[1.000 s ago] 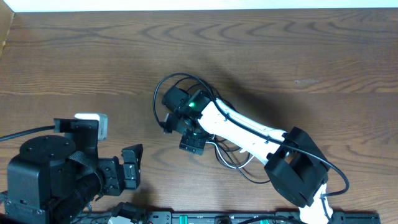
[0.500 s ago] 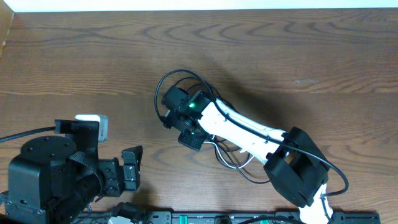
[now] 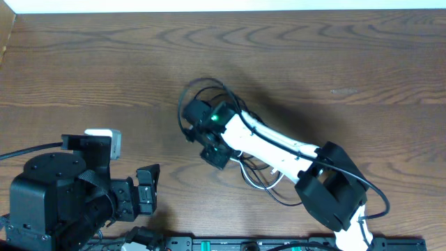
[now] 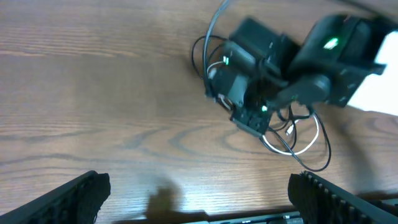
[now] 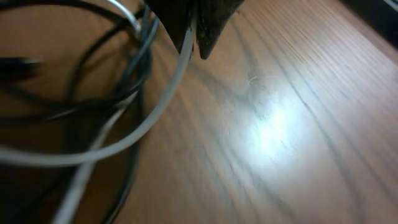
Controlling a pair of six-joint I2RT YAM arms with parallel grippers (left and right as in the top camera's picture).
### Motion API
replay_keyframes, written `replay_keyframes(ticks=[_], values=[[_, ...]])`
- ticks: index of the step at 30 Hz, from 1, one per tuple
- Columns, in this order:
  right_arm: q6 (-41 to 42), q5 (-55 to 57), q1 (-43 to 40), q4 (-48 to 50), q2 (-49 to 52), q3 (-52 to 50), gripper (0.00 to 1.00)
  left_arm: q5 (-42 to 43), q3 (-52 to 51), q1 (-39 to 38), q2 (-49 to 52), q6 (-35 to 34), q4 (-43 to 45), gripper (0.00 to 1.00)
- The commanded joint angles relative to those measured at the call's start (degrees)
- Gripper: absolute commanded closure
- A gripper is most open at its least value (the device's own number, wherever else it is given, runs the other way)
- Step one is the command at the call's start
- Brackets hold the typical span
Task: Untangle cables
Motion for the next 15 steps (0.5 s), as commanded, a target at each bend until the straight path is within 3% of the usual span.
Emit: replay_keyframes(ticks=[1, 9, 15], values=[[2.1, 5.2, -0.4, -8.0, -0.5, 13.9, 0.99, -0.7, 0.2, -0.1, 0.2, 0.6, -0.2, 0.02], [2.1, 14.6, -0.4, -25.8, -0.5, 46.6, 0.99, -0.7, 0.2, -0.1, 0.2, 0.6, -0.2, 0.02], [2.1, 19.1, -0.4, -29.0, -1.6, 67.2, 0.99, -0.7, 0.2, -0.1, 0.2, 0.6, -0.2, 0.02]])
